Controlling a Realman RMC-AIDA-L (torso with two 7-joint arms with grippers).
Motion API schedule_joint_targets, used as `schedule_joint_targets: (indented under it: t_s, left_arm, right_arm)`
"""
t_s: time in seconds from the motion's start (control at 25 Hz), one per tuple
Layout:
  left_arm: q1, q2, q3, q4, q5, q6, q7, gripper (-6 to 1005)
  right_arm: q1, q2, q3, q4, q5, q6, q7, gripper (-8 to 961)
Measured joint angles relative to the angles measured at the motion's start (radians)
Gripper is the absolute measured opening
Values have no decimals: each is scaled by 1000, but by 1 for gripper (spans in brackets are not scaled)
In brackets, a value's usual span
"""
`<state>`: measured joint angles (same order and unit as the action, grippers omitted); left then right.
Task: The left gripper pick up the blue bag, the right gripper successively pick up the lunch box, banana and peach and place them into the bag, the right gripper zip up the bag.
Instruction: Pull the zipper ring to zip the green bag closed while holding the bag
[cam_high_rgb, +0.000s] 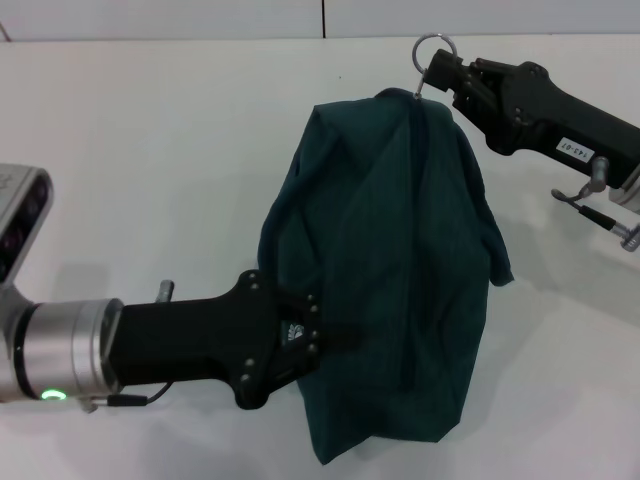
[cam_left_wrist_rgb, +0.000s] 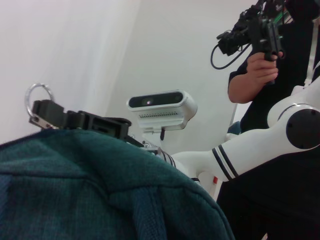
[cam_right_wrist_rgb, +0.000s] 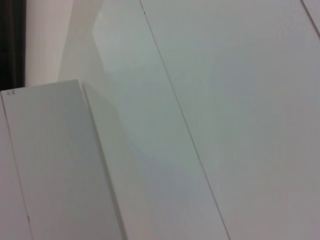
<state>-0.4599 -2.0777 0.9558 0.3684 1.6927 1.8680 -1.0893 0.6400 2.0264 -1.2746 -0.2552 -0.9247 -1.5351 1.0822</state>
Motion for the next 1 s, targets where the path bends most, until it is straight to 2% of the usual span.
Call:
schedule_joint_targets:
  t_s: [0.4,0.6,0.76,0.84,1.0]
  left_arm:
    - [48,11,-9,1,-5,21,0,59]
    - [61,9,-84,-1,-10,0,-5,59]
    - [87,0,-189,0,-12,-38,-9,59]
    - [93,-2,-206,1,-12,-48,-8,59]
    - [103,-7,-252,-2,-18,-92,-6,131]
  right_arm:
    - [-1,-5,2,-7,9,33,-14,84]
    - [-47,-5,9,-63,14,14,-14,86]
    - [-90,-4,11,-100,32,-26,-12,88]
    - [-107,-5,11,-102,48,-56,-8,89]
    - [-124,-4,6,-101,59,-82,-6,90]
